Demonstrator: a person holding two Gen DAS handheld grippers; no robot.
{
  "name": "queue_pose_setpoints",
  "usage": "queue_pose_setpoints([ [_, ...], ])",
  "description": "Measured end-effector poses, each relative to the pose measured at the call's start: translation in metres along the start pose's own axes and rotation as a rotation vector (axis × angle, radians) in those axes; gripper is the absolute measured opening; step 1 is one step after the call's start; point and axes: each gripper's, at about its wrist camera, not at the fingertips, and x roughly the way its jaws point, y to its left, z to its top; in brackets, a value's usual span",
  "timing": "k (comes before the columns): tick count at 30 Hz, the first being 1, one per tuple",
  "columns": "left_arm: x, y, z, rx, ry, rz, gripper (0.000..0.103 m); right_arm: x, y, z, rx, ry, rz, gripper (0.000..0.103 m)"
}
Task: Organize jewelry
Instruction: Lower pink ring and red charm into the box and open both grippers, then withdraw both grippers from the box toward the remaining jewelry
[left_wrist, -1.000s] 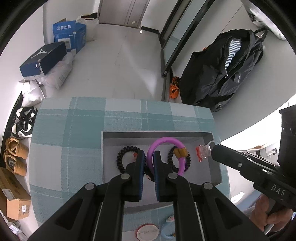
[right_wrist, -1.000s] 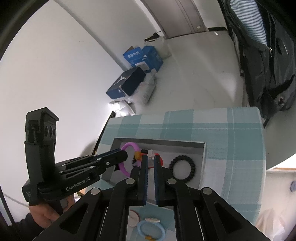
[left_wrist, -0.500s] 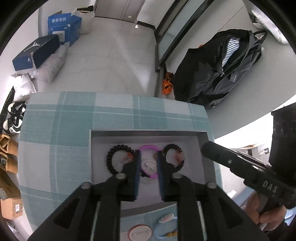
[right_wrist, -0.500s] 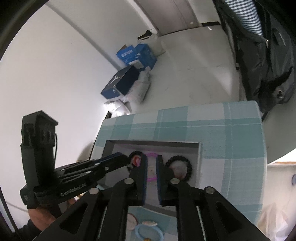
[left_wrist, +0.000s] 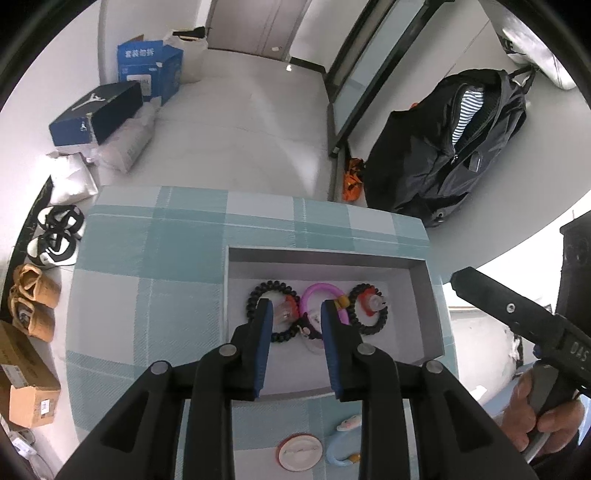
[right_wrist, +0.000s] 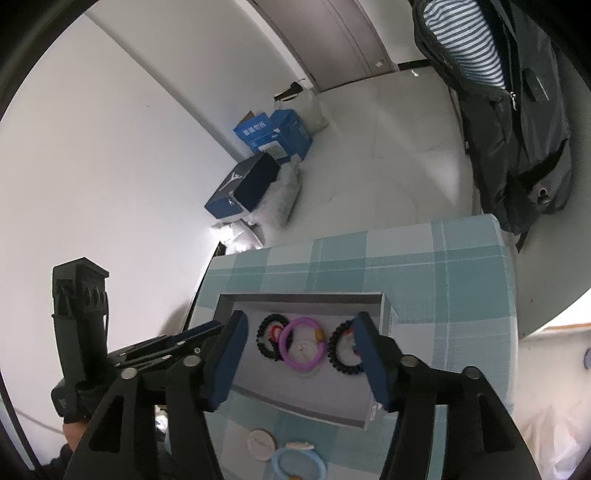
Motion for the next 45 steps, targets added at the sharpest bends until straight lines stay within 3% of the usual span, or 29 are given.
queue_pose_setpoints([
  [3,-0.005,-0.003,-0.005,0.007,-0.013,0.018,0.021,-0.003,0.002,-0.004,-0.007,-0.003,-0.011,0.069],
  [7,-0.016,-0.006,-0.011,0.021,-0.046,0.065,0.022,-0.007,0.005,-0.013,-0.014,0.004,-0.043,0.091],
  [9,-0.022,-0.009,-0.016,0.026,-0.063,0.076,0.027,-0.010,0.007,-0.018,-0.028,0.007,-0.047,0.092],
  [12,-0.030,-0.011,-0.027,0.020,-0.096,0.094,0.056,-0.017,0.013,-0.026,-0.068,0.000,-0.060,0.092],
  [20,-0.041,-0.020,-0.054,0.052,-0.112,0.124,0.059,-0.037,0.019,-0.050,-0.116,-0.046,-0.078,0.096],
  [24,-0.045,-0.019,-0.067,0.053,-0.125,0.154,0.070,-0.039,0.022,-0.066,-0.133,-0.035,-0.094,0.098],
  [27,-0.047,-0.017,-0.077,0.051,-0.127,0.165,0.072,-0.036,0.026,-0.079,-0.165,-0.014,-0.110,0.098],
  [31,-0.048,-0.007,-0.090,0.019,-0.124,0.160,0.082,-0.027,0.031,-0.097,-0.215,0.021,-0.132,0.098],
  [45,-0.044,0.036,-0.115,-0.076,-0.070,0.151,0.082,0.022,0.041,-0.134,-0.315,0.179,-0.179,0.095],
])
